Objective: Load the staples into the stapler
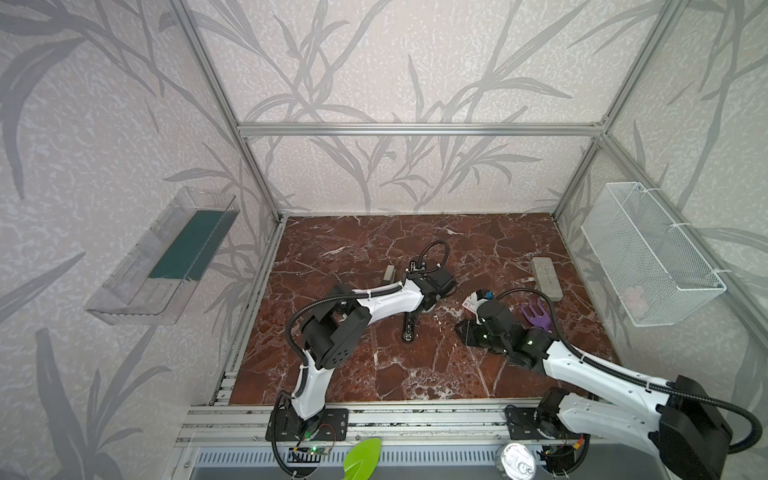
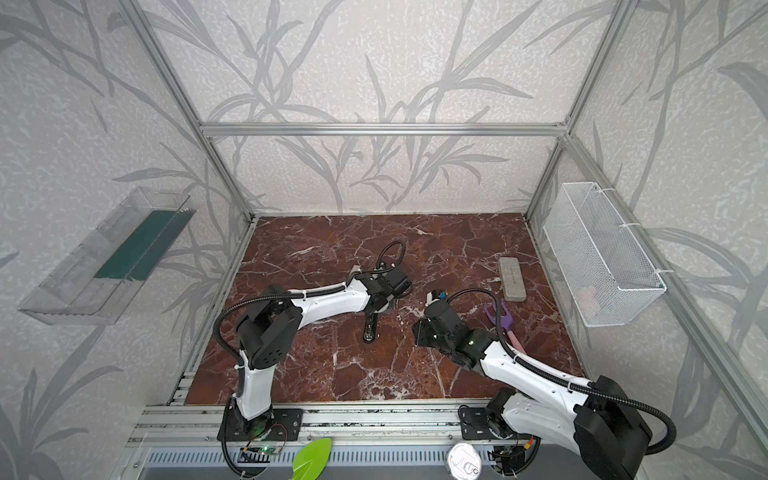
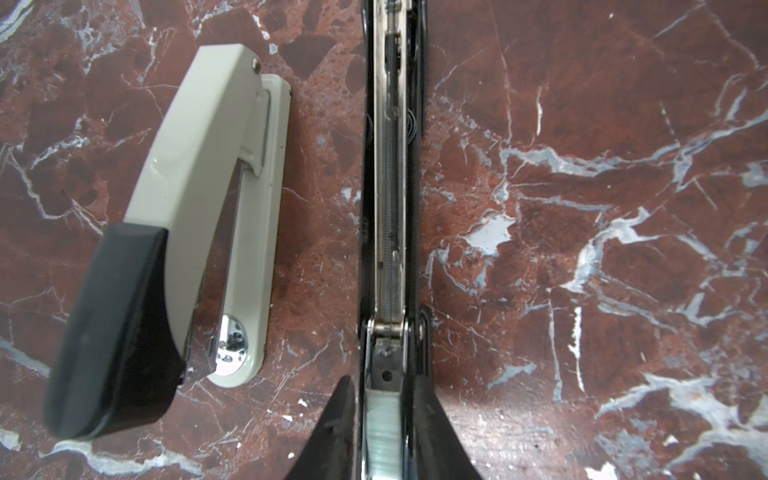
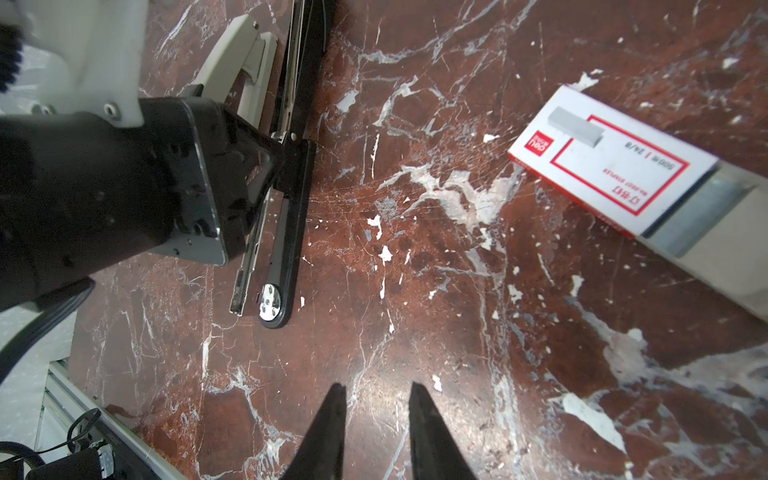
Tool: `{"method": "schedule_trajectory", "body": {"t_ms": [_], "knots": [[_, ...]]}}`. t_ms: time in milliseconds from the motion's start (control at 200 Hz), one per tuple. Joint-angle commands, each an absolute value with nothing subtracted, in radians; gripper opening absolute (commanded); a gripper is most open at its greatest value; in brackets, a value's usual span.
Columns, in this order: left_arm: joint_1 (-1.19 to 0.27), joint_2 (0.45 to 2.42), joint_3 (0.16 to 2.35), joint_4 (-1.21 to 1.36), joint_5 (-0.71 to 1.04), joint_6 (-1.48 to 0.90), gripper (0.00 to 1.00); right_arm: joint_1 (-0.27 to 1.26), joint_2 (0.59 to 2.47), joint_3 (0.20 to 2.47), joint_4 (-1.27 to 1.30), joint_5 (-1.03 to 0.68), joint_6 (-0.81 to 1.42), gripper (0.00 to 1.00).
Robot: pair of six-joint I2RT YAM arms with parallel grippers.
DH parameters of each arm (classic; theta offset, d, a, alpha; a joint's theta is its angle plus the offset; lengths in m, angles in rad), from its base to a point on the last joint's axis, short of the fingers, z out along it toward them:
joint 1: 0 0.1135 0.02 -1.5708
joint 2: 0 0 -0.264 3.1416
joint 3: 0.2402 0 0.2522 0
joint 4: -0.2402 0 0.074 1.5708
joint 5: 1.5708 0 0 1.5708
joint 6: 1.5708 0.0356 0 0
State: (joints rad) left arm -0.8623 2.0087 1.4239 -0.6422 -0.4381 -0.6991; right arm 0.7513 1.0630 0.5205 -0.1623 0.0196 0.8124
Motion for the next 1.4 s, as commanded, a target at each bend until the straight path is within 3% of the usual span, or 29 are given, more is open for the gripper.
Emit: {"method": "schedule_trajectory", "body": {"t_ms": [0, 225, 350, 605, 740, 1395], "knots": [[-0.867, 1.955, 1.413, -0.677, -0.45, -0.711, 0.29, 0.744, 1.045, 0.529, -0.184, 0.04, 0.799, 0.29], [-0.857, 1.87, 1.416, -0.677, -0.436, -0.645, 0.38, 0.742, 1.041, 0.544, -0.202, 0.038, 0.784, 0.29], [-0.801, 1.834, 1.396, -0.651, -0.315, -0.621, 0.4, 0.742, 1.047, 0.542, -0.178, 0.013, 0.763, 0.29], [-0.689, 1.813, 1.354, -0.593, -0.096, -0.608, 0.41, 0.744, 1.043, 0.542, -0.055, -0.121, 0.606, 0.45], [-0.638, 1.82, 1.342, -0.555, 0.003, -0.608, 0.41, 0.747, 1.06, 0.568, -0.047, -0.161, 0.557, 0.47], [-0.624, 1.913, 1.332, -0.552, 0.018, -0.629, 0.4, 0.752, 1.017, 0.561, -0.054, -0.149, 0.568, 0.46]]}}
